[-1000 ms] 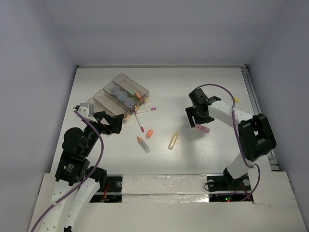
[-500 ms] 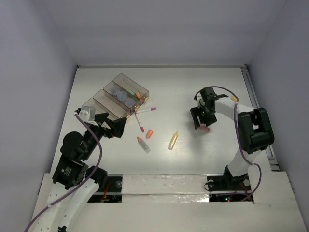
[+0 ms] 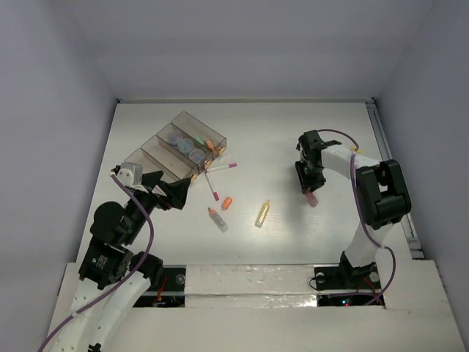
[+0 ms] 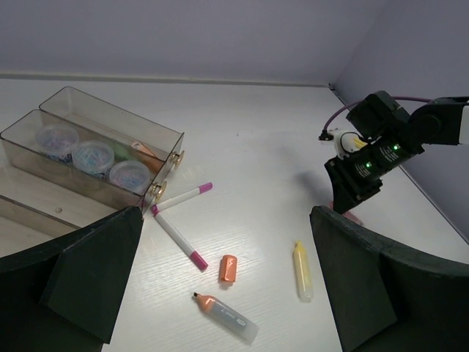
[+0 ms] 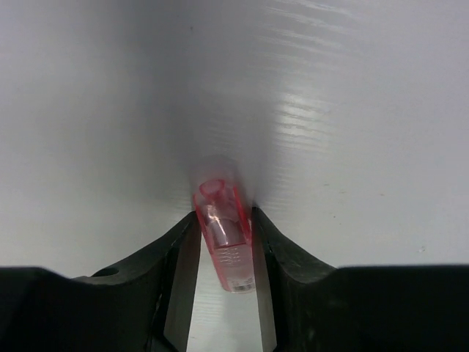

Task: Sort the stationery into containers
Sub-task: Pick up the stationery from the center of the board, then place the stationery in the storage box.

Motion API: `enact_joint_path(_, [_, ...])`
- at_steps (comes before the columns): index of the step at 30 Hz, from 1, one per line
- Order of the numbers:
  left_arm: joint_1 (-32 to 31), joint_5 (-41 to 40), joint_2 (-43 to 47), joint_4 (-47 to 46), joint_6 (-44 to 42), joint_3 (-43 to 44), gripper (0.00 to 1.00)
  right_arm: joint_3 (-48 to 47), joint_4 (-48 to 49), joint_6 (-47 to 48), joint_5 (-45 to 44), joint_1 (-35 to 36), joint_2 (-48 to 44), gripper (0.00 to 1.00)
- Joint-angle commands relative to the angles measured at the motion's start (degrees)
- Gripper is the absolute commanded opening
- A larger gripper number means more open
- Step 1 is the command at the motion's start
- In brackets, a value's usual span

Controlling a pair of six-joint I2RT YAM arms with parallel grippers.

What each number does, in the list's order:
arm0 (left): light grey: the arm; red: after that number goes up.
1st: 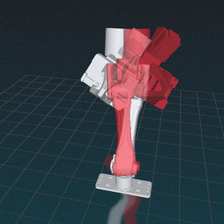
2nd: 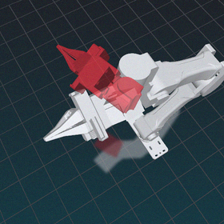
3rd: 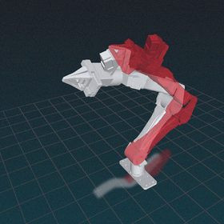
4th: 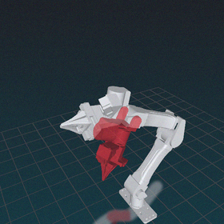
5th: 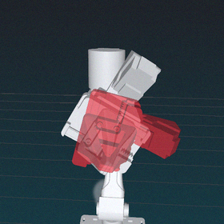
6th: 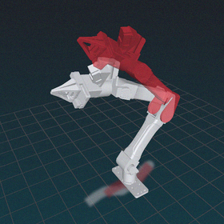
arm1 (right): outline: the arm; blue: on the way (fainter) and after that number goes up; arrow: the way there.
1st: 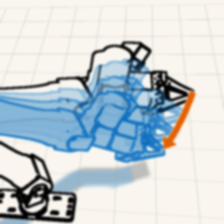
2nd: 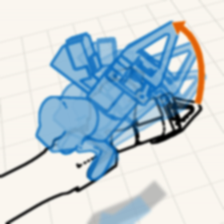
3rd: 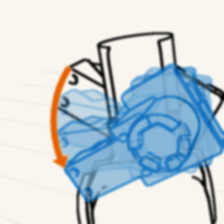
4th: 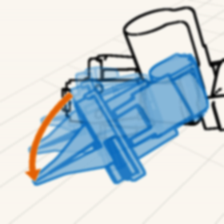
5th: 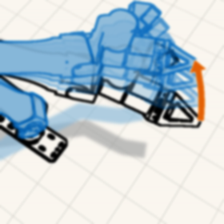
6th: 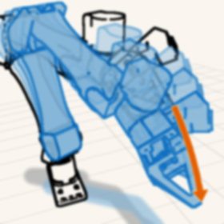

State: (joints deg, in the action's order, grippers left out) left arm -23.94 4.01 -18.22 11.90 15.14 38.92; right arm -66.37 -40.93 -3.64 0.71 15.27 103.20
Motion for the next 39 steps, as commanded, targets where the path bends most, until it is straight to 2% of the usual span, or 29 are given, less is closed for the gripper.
enact_joint_path(1, [-0.2,-0.8,0.1,-1.6,-0.7,0.4,0.99,0.7,1.8,-6.0,-6.0,3.2,2.1,0.38])
enact_joint_path(7, [-0.2,-0.7,-0.4,-1.6,-0.7,0.3,0.99,3.1,7.1,-10.0,-8.7,5.2,0.3,0.19])
enact_joint_path(10, [0.3,-0.5,-1.1,-1.7,-0.8,0.3,0.99,4.7,9.0,-9.7,-8.2,5.8,-3.3,0.14])
enact_joint_path(15, [1.4,0.2,-1.7,-2.1,-0.8,0.3,0.99,3.9,9.8,-8.7,-5.5,7.1,-10.4,0.13])
enact_joint_path(18, [2.1,0.5,-2.3,-2.0,-0.7,0.2,0.99,0.6,12.5,-8.2,-1.2,11.4,-12.6,0.14])
enact_joint_path(22, [2.7,0.2,-3.4,-2.1,-0.7,0.2,0.99,-10.2,16.1,-8.3,3.4,18.6,-7.8,0.15])
enact_joint_path(23, [2.7,0.2,-3.5,-2.0,-0.6,0.3,0.99,-15.3,18.7,-8.3,5.7,20.7,-4.5,0.15])
enact_joint_path(30, [4.3,0.4,-5.1,-2.1,-0.3,-0.1,0.99,-37.2,29.7,-10.4,14.9,23.1,11.8,0.15])
enact_joint_path(32, [4.3,0.4,-5.7,-2.1,-0.3,-0.1,0.99,-40.7,33.2,-11.0,15.6,23.1,14.8,0.15])
enact_joint_path(37, [4.9,0.4,-6.5,-2.0,-0.2,0.0,0.99,-55.1,32.8,-9.9,14.8,23.1,26.0,0.17])
enact_joint_path(39, [4.9,0.5,-6.6,-2.1,-0.3,-0.1,0.99,-57.5,33.8,-8.6,12.8,23.7,28.3,0.17])
